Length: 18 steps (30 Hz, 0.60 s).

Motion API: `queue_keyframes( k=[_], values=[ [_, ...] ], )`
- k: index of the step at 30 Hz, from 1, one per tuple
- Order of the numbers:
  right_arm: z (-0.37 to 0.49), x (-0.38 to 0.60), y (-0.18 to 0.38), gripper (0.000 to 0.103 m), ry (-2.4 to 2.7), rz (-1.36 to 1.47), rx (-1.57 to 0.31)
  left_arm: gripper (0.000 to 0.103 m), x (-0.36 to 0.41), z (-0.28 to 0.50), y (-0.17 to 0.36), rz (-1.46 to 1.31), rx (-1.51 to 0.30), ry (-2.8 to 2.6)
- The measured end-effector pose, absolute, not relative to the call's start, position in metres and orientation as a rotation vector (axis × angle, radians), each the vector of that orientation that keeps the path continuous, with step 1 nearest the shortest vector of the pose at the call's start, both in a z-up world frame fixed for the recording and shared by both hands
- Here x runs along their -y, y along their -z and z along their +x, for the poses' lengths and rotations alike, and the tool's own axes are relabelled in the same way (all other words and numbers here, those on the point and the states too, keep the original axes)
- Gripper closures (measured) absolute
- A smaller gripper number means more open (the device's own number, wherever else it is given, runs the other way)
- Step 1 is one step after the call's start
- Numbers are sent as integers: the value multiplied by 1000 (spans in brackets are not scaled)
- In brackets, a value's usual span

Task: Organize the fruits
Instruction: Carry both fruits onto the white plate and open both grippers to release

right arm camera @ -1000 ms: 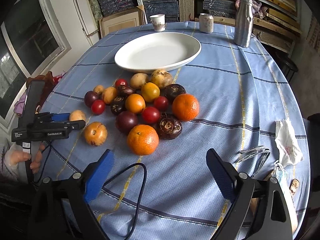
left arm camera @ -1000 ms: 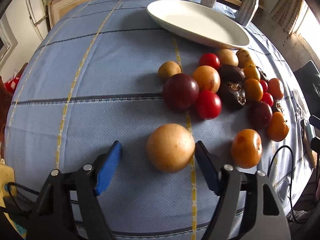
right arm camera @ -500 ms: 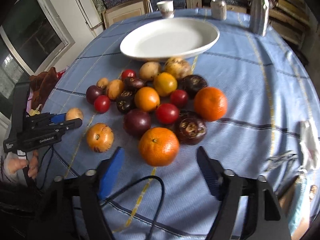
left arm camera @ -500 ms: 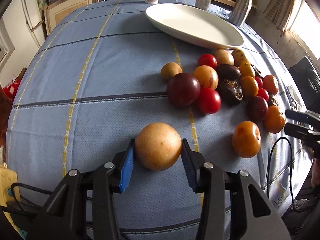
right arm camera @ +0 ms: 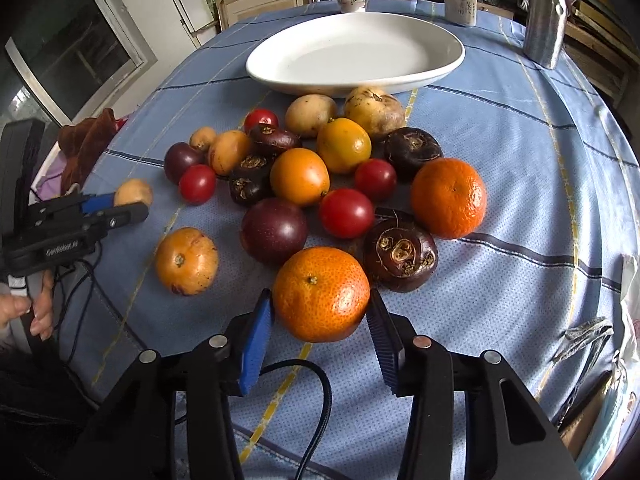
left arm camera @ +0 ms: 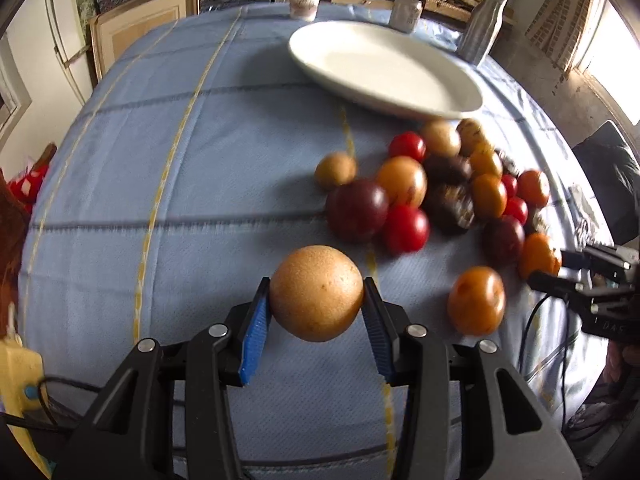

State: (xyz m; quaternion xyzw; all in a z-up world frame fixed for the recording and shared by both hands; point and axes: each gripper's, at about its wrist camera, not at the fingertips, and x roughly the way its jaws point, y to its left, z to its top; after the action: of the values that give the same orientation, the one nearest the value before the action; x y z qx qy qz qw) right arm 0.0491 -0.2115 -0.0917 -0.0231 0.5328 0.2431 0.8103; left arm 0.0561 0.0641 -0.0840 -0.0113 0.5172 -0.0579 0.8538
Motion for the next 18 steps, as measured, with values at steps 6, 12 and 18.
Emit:
queue_keyframes(
  k=[6,12,18],
  values=[
    [85,235,20,56,-472,-5,-959,59,-54,109,32,2,-976,159],
    [157,240,-53,56,-418,27,-771,59,-41,180,-29,9,-847,164],
    [213,210,-2,56,-414,42,-885,59,-15,229,-7,39,-885,150]
  ],
)
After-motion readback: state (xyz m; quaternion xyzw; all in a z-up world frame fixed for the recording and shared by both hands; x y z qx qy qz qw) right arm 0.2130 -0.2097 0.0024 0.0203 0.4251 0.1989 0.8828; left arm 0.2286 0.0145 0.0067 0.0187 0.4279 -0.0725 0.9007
